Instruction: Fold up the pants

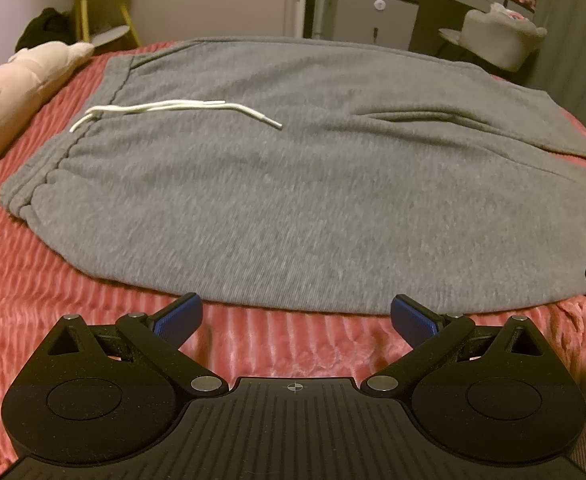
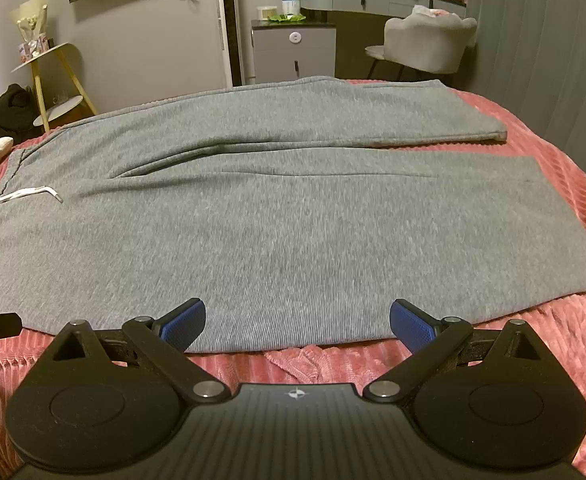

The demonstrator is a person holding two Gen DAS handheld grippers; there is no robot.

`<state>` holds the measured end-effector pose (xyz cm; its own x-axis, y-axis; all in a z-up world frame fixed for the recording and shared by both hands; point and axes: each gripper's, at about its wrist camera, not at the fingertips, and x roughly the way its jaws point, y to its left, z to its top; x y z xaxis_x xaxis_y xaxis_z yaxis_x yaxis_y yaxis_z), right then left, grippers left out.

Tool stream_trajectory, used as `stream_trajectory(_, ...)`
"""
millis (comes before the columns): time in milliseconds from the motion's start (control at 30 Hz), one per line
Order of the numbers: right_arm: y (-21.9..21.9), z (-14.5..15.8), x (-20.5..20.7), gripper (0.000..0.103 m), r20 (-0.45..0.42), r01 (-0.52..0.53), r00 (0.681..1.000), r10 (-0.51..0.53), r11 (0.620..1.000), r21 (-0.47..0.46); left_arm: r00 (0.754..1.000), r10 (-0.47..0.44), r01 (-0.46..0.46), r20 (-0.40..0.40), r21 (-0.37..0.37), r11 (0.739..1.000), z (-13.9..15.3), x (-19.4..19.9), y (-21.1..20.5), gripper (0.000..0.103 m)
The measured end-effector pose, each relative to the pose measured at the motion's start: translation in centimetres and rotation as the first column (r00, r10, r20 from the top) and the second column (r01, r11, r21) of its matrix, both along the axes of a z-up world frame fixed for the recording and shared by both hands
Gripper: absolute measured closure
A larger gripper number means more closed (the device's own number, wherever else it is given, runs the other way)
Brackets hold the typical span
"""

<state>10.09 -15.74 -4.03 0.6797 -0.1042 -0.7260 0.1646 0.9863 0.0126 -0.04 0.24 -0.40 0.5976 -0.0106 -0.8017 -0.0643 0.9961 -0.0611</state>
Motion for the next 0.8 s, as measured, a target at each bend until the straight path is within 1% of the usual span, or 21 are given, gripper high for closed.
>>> stream_trajectory(800, -0.07, -0.06, -0.15, 0.004, -0.006, 0.004, 1.0, -0.004, 1.0, 0.015, 1.0, 0.0, 0.0, -0.01, 0.002, 1.0, -0.33, -0.07, 0.06, 0.0)
